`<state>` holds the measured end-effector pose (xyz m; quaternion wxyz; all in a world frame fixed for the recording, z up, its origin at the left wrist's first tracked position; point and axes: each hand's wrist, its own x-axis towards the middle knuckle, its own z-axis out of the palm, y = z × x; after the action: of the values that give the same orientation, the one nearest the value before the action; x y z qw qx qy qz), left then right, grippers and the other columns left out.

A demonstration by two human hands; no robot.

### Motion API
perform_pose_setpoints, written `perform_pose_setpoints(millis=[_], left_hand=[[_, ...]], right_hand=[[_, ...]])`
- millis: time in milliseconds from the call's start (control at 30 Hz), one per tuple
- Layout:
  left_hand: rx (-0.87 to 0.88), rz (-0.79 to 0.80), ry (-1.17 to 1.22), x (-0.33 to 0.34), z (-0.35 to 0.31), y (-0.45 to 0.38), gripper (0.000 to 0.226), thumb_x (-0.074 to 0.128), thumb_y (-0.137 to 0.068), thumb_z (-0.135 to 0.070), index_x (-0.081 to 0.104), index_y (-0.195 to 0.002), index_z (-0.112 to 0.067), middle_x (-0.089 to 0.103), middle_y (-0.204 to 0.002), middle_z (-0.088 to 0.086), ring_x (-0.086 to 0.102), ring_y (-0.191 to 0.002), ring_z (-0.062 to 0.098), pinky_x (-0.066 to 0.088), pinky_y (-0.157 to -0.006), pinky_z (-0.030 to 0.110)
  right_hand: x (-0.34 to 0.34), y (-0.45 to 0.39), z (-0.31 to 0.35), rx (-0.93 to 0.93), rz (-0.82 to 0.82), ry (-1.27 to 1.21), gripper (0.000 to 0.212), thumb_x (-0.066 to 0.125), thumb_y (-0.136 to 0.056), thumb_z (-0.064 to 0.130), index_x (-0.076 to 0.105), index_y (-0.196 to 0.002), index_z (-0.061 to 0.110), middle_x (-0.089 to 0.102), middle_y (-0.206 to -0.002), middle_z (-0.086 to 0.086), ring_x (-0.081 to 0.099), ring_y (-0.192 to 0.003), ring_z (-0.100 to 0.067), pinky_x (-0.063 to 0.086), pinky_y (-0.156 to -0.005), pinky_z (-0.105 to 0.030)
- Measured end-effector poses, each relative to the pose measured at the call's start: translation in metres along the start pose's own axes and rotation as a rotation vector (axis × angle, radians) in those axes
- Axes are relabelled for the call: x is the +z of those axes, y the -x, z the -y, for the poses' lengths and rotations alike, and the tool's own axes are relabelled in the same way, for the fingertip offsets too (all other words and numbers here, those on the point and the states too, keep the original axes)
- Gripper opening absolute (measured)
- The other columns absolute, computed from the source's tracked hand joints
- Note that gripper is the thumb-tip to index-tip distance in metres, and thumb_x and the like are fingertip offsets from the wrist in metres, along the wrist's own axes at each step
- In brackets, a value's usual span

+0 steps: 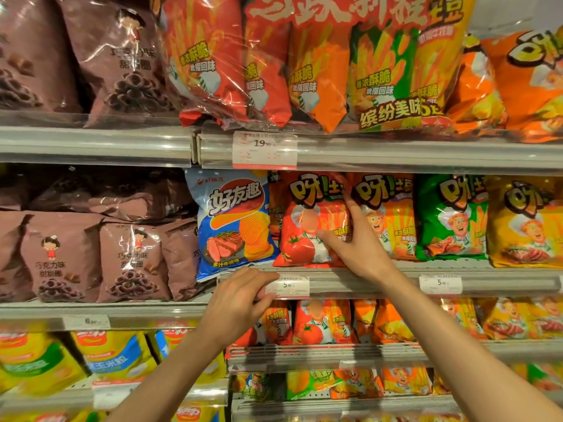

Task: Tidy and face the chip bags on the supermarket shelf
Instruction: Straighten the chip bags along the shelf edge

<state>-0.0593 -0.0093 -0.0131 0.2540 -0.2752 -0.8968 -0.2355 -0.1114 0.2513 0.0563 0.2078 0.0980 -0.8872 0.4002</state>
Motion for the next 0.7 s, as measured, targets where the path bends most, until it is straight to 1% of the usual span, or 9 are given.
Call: perform_pose_setpoints(millis=[133, 233, 300, 367, 433, 500, 567, 600, 700], left_hand=[[0.034, -0.092, 0.032, 0.003, -0.004, 0.005, 0.029, 0.075, -0.088, -0.022, 0.069, -0.116, -0.014, 0.061, -0.085, -0.004, 0.058, -0.083, 0.017, 0.048, -0.076, 0.033], [0.001, -0.116, 0.072, 0.007, -0.006, 0.016, 0.033, 0.064, -0.095, -0.034, 0.066, -0.121, -0.015, 0.061, -0.098, -0.002, 0.057, -0.091, 0.018, 0.046, -0.079, 0.032], [-0.079, -0.101, 0.110, 0.009, -0.009, 0.021, 0.040, 0.056, -0.096, -0.044, 0.064, -0.126, -0.019, 0.059, -0.108, -0.004, 0.055, -0.101, 0.016, 0.046, -0.084, 0.032], [-0.112, -0.111, 0.126, 0.013, -0.014, 0.027, 0.045, 0.054, -0.094, -0.046, 0.065, -0.127, -0.017, 0.058, -0.116, -0.001, 0.054, -0.110, 0.019, 0.047, -0.089, 0.033], [-0.150, -0.142, 0.139, 0.019, -0.021, 0.033, 0.046, 0.056, -0.093, -0.044, 0.066, -0.125, -0.013, 0.056, -0.124, 0.003, 0.053, -0.117, 0.022, 0.044, -0.096, 0.031], [-0.212, -0.156, 0.159, 0.025, -0.030, 0.041, 0.043, 0.060, -0.093, -0.041, 0.065, -0.127, -0.014, 0.052, -0.134, 0.004, 0.048, -0.124, 0.021, 0.036, -0.102, 0.026], [-0.258, -0.149, 0.194, 0.033, -0.039, 0.049, 0.040, 0.066, -0.094, -0.036, 0.063, -0.130, -0.016, 0.047, -0.142, 0.005, 0.044, -0.130, 0.019, 0.033, -0.106, 0.026], [-0.269, -0.146, 0.212, 0.037, -0.044, 0.053, 0.041, 0.066, -0.094, -0.035, 0.062, -0.131, -0.017, 0.046, -0.143, 0.006, 0.044, -0.132, 0.020, 0.034, -0.107, 0.028], [-0.284, -0.136, 0.226, 0.049, -0.059, 0.062, 0.046, 0.061, -0.093, -0.039, 0.060, -0.134, -0.017, 0.046, -0.143, 0.005, 0.044, -0.135, 0.021, 0.043, -0.107, 0.039]], right_hand=[[0.003, 0.030, 0.003, -0.042, -0.074, 0.067, 0.084, 0.054, -0.093, 0.063, 0.013, -0.158, 0.028, 0.023, -0.166, 0.002, 0.021, -0.151, -0.014, 0.026, -0.120, -0.039], [0.005, 0.062, 0.001, -0.048, -0.117, 0.169, 0.076, 0.047, -0.098, 0.061, 0.017, -0.159, 0.027, 0.020, -0.167, 0.003, 0.014, -0.153, -0.012, 0.021, -0.123, -0.042], [0.007, 0.089, -0.003, -0.017, -0.137, 0.216, 0.071, 0.041, -0.099, 0.063, 0.020, -0.159, 0.029, 0.017, -0.167, 0.004, 0.010, -0.154, -0.010, 0.016, -0.124, -0.040], [0.009, 0.117, -0.010, 0.036, -0.148, 0.246, 0.068, 0.038, -0.099, 0.065, 0.024, -0.157, 0.032, 0.016, -0.167, 0.006, 0.008, -0.154, -0.009, 0.013, -0.123, -0.036], [0.009, 0.146, -0.021, 0.107, -0.140, 0.257, 0.066, 0.038, -0.099, 0.064, 0.029, -0.156, 0.031, 0.018, -0.167, 0.007, 0.010, -0.154, -0.009, 0.014, -0.123, -0.036], [0.007, 0.171, -0.035, 0.194, -0.109, 0.258, 0.065, 0.037, -0.100, 0.065, 0.029, -0.156, 0.032, 0.022, -0.165, 0.008, 0.012, -0.152, -0.005, 0.016, -0.123, -0.037], [0.003, 0.191, -0.051, 0.268, -0.071, 0.250, 0.068, 0.035, -0.098, 0.066, 0.029, -0.156, 0.031, 0.027, -0.163, 0.011, 0.012, -0.147, 0.004, 0.013, -0.120, -0.028], [0.000, 0.199, -0.059, 0.306, -0.055, 0.242, 0.070, 0.035, -0.097, 0.066, 0.028, -0.157, 0.030, 0.029, -0.162, 0.010, 0.015, -0.145, 0.005, 0.013, -0.117, -0.024], [-0.016, 0.212, -0.085, 0.384, -0.041, 0.208, 0.072, 0.036, -0.097, 0.066, 0.028, -0.157, 0.028, 0.033, -0.161, 0.006, 0.026, -0.148, -0.010, 0.021, -0.116, -0.028]])
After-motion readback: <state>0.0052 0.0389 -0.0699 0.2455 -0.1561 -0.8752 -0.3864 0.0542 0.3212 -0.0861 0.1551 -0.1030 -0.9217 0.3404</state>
